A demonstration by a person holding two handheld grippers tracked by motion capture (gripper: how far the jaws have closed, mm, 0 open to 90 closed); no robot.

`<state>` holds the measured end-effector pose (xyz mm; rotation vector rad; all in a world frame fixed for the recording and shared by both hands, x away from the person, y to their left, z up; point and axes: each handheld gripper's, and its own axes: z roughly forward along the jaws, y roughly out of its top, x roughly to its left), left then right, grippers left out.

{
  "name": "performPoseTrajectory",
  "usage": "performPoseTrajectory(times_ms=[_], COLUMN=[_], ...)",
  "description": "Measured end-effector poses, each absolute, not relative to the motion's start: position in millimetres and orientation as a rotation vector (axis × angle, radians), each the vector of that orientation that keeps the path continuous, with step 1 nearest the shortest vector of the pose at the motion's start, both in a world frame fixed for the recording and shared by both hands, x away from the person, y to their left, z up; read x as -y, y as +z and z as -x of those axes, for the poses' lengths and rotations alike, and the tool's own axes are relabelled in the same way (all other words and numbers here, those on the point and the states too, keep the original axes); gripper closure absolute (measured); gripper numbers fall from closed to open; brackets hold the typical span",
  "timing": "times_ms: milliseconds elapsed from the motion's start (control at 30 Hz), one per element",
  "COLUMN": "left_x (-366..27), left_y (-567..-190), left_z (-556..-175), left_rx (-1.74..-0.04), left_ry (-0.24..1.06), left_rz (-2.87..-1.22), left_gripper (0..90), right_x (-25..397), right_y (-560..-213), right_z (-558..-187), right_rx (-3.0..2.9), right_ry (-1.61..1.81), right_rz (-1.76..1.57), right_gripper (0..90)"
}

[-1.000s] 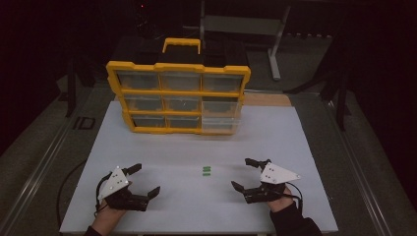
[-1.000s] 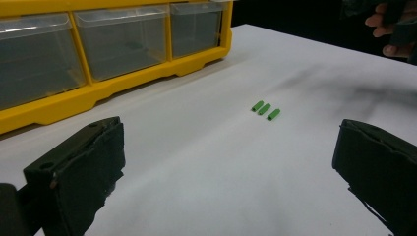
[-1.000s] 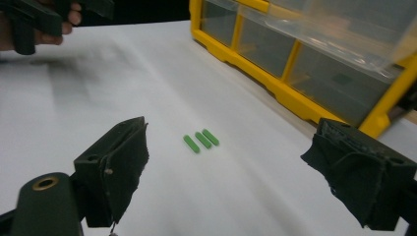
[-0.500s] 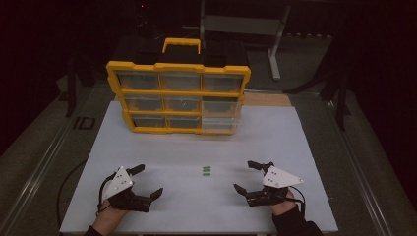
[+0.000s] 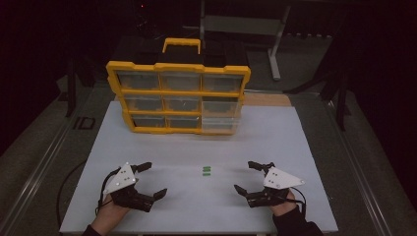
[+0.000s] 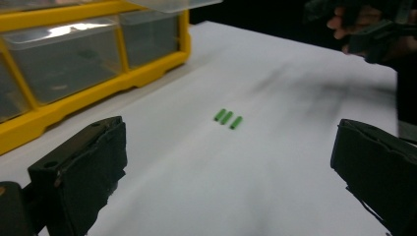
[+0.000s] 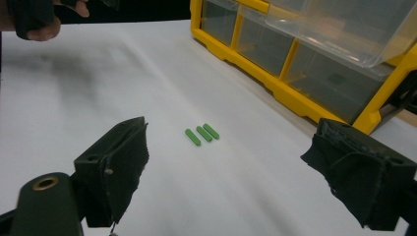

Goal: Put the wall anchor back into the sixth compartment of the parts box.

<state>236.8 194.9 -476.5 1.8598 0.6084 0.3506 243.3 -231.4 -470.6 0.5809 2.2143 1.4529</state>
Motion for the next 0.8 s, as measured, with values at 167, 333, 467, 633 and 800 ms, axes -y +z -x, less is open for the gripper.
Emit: performPoseTrajectory(times_ms=[167, 333, 467, 633, 800], left_x=[-192.6, -190.1, -188.8, -188.6, -186.3], left_y=[-464.6, -442.1, -428.0, -411.6, -397.1], left_z=[-239.0, -245.8, -250.9, -258.8, -268.0], left_rx=[-0.618, -0.617, -0.576, -0.522, -0.477], left_ry=[0.279, 0.238, 0.252, 0.228, 0.225], left_rz=[-1.864, -1.851, -1.841, -1.811, -1.801], left_gripper=[0.0, 0.0, 0.0, 0.0, 0.0], right_x=[233.0, 234.6, 234.8, 235.5, 235.6], right_y=[-468.8, -467.6, -467.0, -466.3, -465.5], right_z=[-242.8, -243.3, -243.1, -243.3, -243.0], right_rx=[-2.209, -2.201, -2.201, -2.193, -2.191], right_ry=[1.46, 1.468, 1.474, 1.49, 1.493], right_rz=[-0.579, -0.584, -0.586, -0.591, -0.59], right_gripper=[13.6, 13.6, 13.6, 13.6, 13.6])
